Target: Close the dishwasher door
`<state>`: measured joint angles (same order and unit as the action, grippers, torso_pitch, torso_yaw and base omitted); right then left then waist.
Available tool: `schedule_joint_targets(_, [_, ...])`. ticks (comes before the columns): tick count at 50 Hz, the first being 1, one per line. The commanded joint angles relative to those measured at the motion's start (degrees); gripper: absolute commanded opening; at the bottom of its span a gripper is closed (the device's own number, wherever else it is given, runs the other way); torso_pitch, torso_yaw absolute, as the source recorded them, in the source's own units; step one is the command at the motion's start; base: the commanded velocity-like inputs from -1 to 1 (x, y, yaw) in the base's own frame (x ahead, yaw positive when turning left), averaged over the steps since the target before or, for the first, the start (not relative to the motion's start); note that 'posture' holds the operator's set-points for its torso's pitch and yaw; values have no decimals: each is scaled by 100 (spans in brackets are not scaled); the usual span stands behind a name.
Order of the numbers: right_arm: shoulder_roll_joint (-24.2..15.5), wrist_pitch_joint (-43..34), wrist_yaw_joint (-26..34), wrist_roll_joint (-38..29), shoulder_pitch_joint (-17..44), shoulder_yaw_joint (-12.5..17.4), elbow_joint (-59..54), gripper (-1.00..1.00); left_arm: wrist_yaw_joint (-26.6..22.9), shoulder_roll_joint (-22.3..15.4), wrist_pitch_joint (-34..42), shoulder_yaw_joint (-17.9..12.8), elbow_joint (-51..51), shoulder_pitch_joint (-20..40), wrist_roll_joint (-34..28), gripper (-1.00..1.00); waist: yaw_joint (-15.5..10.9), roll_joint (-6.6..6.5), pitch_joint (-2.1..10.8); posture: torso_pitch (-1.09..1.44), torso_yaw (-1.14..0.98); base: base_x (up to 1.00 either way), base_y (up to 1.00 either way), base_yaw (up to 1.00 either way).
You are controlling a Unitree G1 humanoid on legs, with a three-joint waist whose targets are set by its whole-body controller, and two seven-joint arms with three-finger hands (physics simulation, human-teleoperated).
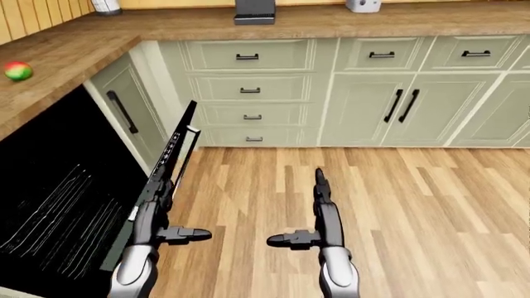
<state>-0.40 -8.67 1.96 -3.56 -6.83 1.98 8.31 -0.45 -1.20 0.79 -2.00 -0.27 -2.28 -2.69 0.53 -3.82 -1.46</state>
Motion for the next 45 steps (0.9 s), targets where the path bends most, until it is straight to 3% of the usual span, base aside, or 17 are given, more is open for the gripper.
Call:
schedule_joint_targets(1, [-41,164,8,13,42,14,238,100,19,16,-124,0,-225,70,6,100,-33,-5,65,0,0,0,32,0])
schedule_joint_targets(11, [-44,161,12,25,30,25,254,100,16,17,-110,1,-248,63,6,100,-29,527,-3,0,0,0,32,0])
schedule_joint_targets(14, [-44,136,13,25,20,27,293,100,15,17,-99,2,-266,59,5,100,-12,877,60,0,0,0,32,0])
schedule_joint_targets(15, [-43,140,14,25,17,27,298,100,16,17,-95,0,-270,59,5,100,56,660,19,0,0,0,31,0])
schedule_joint_targets(19, [-40,141,12,21,6,25,305,100,16,19,-102,4,-268,53,2,100,31,711,86,0,0,0,31,0])
schedule_joint_targets(23, [-37,134,13,18,14,18,304,100,17,19,-95,2,-277,55,3,100,28,457,0,0,0,0,32,0])
schedule_joint_targets(25, [-38,118,14,17,22,14,315,100,17,19,-94,1,-271,60,4,100,37,229,-1,0,0,0,32,0])
schedule_joint_targets(26, [-39,117,14,15,30,13,309,100,16,19,-98,2,-267,59,3,100,37,45,44,0,0,0,31,0])
schedule_joint_targets(27, [-39,110,15,15,38,12,308,100,15,20,-100,6,-268,55,2,100,6,-246,127,0,0,0,31,0])
schedule_joint_targets(28, [-40,103,15,15,44,11,311,100,14,20,-103,6,-263,57,2,100,-39,20,83,0,0,0,31,0])
schedule_joint_targets(30, [-42,93,15,15,49,13,313,100,16,19,-118,5,-236,66,1,100,-66,34,40,0,0,0,32,0])
schedule_joint_targets(38, [-46,70,15,15,52,27,344,100,22,17,-120,0,-214,87,2,100,-39,489,-8,0,0,0,32,0])
schedule_joint_targets(40, [-44,68,15,15,46,27,351,100,24,17,-122,-1,-220,85,2,100,-31,644,-8,0,0,0,31,0])
schedule_joint_targets(42, [-44,81,17,21,35,33,347,100,25,18,-124,2,-221,82,2,100,-2,944,97,0,0,0,31,0])
schedule_joint_targets(43, [-44,73,16,19,31,33,360,100,25,18,-122,4,-229,79,-1,100,71,625,17,0,0,0,31,0])
schedule_joint_targets(44, [-42,76,17,20,26,31,367,100,23,16,-109,1,-249,78,3,100,21,759,43,0,0,0,31,0])
schedule_joint_targets(45, [-41,86,15,18,24,30,359,100,24,16,-108,-2,-251,79,3,100,43,762,65,0,0,0,32,0])
